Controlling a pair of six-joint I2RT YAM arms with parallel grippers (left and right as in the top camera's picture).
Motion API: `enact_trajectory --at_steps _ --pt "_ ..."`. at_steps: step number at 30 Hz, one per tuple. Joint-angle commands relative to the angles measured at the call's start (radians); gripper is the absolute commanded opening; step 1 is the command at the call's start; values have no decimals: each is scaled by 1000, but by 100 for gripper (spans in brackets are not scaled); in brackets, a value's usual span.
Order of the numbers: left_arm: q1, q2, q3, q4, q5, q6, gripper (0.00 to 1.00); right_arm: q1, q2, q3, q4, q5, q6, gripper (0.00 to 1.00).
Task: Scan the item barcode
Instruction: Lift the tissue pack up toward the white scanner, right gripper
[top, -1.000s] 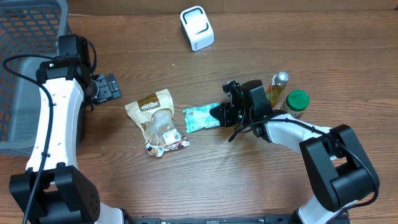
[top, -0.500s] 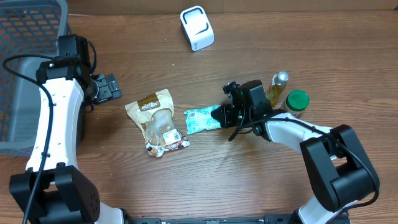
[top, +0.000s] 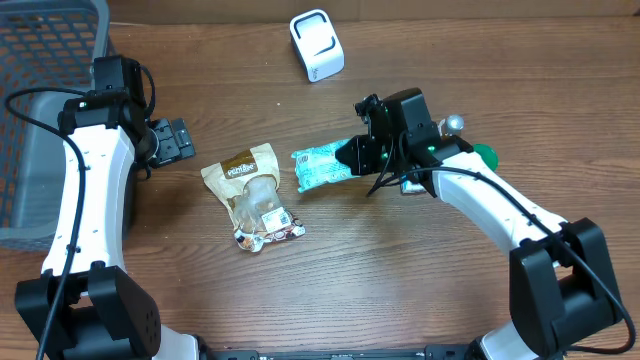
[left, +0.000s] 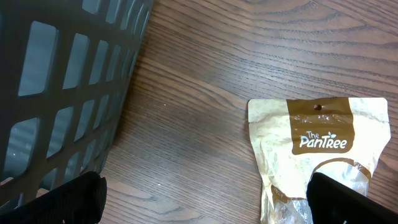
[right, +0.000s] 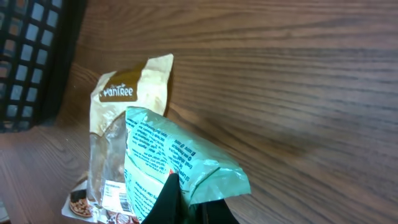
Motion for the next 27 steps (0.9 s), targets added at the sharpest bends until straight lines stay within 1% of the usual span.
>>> enact_trajectory --at_steps 1,5,10,24,27 --pt "2 -16 20 0 -12 11 100 1 -27 18 -26 30 -1 4" --pt "2 -16 20 0 -12 11 100 1 -27 18 -66 105 3 4" --pt "2 -16 20 0 -12 11 100 1 -27 17 -85 148 3 4" --pt "2 -16 20 0 -12 11 99 1 -27 18 -79 153 3 4" --pt "2 -16 20 0 -12 11 100 0 -27 40 -88 153 3 4"
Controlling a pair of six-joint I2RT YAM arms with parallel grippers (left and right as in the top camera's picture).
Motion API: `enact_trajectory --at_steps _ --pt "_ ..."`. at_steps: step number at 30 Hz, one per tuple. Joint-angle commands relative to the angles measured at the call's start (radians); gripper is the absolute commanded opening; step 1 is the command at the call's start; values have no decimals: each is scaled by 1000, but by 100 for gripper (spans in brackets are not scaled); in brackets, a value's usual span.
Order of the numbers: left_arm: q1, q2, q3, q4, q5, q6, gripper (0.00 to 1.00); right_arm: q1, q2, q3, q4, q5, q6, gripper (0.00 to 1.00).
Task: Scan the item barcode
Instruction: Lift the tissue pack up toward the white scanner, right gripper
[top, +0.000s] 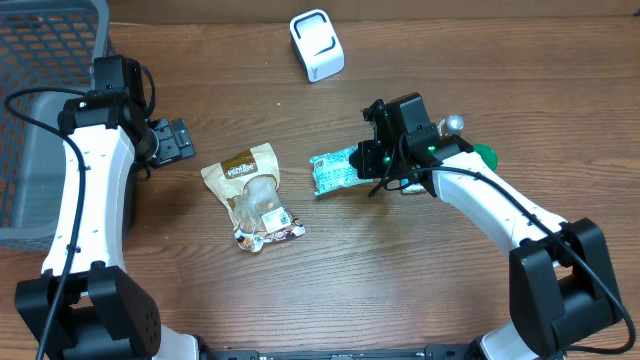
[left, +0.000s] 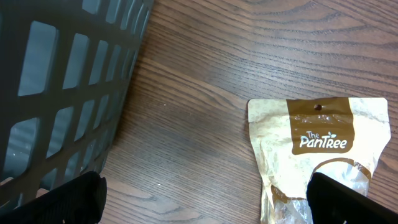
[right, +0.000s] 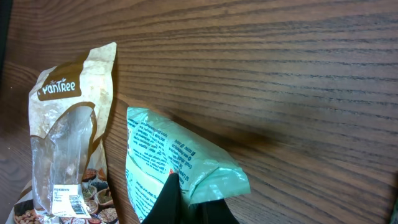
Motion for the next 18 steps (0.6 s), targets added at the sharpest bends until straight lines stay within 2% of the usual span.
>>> enact_trajectory --at_steps 1,9,13,18 --pt "2 -16 20 0 -13 11 99 0 -27 56 -13 0 2 4" --pt "2 -16 20 0 -13 11 99 0 -27 305 -219 90 -11 3" --pt "2 -16 20 0 -13 11 100 2 -27 463 -311 142 -79 4" --pt "2 -16 20 0 -13 11 100 35 -27 520 -261 340 -170 4"
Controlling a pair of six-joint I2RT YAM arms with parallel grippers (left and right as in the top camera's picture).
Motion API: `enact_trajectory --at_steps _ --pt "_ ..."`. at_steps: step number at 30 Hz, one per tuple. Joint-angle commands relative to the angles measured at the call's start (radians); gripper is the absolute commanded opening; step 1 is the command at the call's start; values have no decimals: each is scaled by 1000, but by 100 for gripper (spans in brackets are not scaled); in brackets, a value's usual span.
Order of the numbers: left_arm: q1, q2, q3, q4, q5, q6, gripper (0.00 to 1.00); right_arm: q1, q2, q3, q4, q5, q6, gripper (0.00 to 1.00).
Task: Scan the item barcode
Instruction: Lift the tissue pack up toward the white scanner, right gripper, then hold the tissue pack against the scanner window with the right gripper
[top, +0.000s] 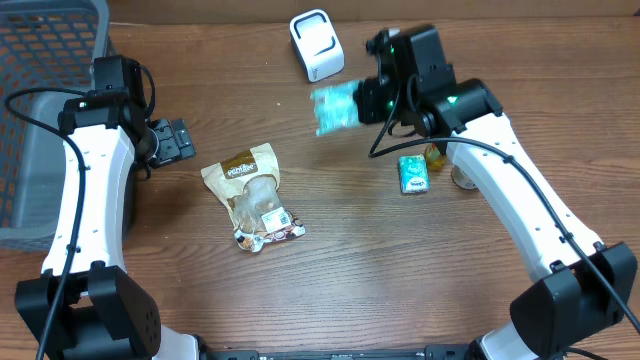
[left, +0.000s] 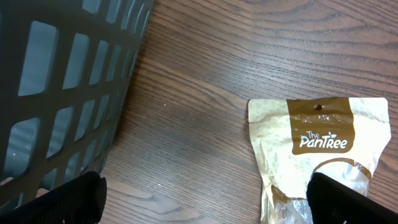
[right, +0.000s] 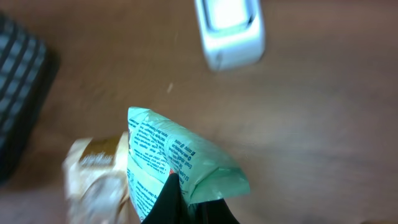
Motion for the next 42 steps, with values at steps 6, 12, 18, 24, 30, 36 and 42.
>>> enact_trajectory --at_steps 6,12,18,24,30,36,42 --pt "2 -16 20 0 -12 12 100 101 -12 34 146 401 -309 4" --pt "2 -16 20 0 -12 11 100 171 50 34 241 560 -563 4" --pt "2 -16 20 0 -12 11 100 192 124 34 319 627 -622 4" --pt "2 -16 20 0 -12 11 100 192 172 34 422 643 -662 3" --pt "2 -16 20 0 -12 12 100 192 216 34 536 682 -760 4" --pt "2 -16 20 0 -12 12 100 192 273 34 649 668 -900 3" --pt "2 -16 20 0 -12 11 99 192 354 34 798 667 -1079 4"
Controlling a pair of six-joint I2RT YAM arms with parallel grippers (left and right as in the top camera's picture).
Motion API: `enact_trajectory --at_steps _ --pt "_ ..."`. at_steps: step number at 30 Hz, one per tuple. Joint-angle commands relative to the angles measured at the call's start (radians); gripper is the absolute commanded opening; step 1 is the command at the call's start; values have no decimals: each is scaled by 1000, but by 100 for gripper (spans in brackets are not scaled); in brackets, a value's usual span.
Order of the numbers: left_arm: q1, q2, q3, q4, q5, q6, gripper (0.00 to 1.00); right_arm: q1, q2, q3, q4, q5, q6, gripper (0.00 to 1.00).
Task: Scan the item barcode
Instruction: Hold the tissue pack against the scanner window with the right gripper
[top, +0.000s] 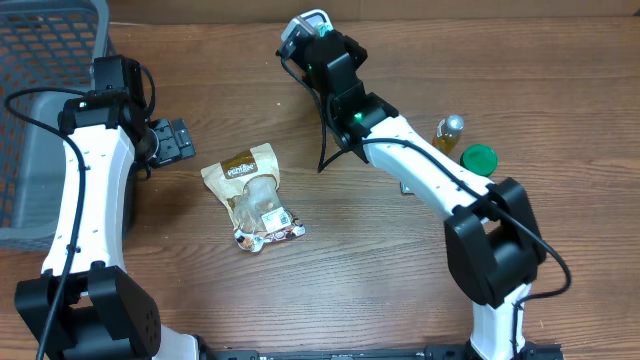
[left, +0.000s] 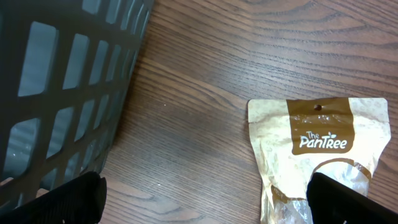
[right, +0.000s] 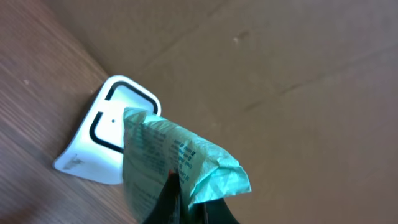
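Note:
The teal snack packet (right: 177, 158) hangs pinched in my right gripper (right: 186, 202), which is shut on its lower edge. Just behind and left of it stands the white barcode scanner (right: 106, 140), its dark-framed window turned toward the packet. In the overhead view my right gripper (top: 322, 45) sits at the back of the table right against the scanner (top: 303, 22), and it hides most of the packet. My left gripper (left: 205, 202) is open and low over the table, with the tan PanTree pouch (left: 323, 149) by its right finger.
A dark grey slatted basket (top: 40, 90) fills the back left corner, close to my left gripper (top: 175, 140). The PanTree pouch (top: 252, 195) lies mid table. A small bottle (top: 449, 130) and a green lid (top: 479, 158) sit at the right. A brown wall (right: 286, 68) stands behind the scanner.
My right gripper has moved left and back with the teal packet, from the air to the right of the scanner to directly at it. The left arm has not moved.
My right gripper held the teal packet low at mid table beside the PanTree pouch, then slightly further right. Then it held it up in the air near the scanner, and now in front of the scanner's window. My left gripper stayed open by the basket throughout.

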Motion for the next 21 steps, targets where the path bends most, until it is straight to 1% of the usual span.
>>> enact_trajectory --at_steps 1,5,8,11,15,21 --pt "2 -16 20 0 -13 11 100 2 46 23 62 8 -151 4" --pt "2 -16 20 0 -13 12 100 -8 82 23 122 9 -169 4" --pt "2 -16 20 0 -13 12 100 -18 100 23 190 9 -218 4" --pt "2 -16 20 0 -13 11 100 -29 107 23 223 -7 -267 4" --pt "2 -16 20 0 -13 11 100 -40 111 23 235 -49 -259 4" --pt "2 -16 20 0 -13 11 99 -42 160 23 264 -44 -259 4"
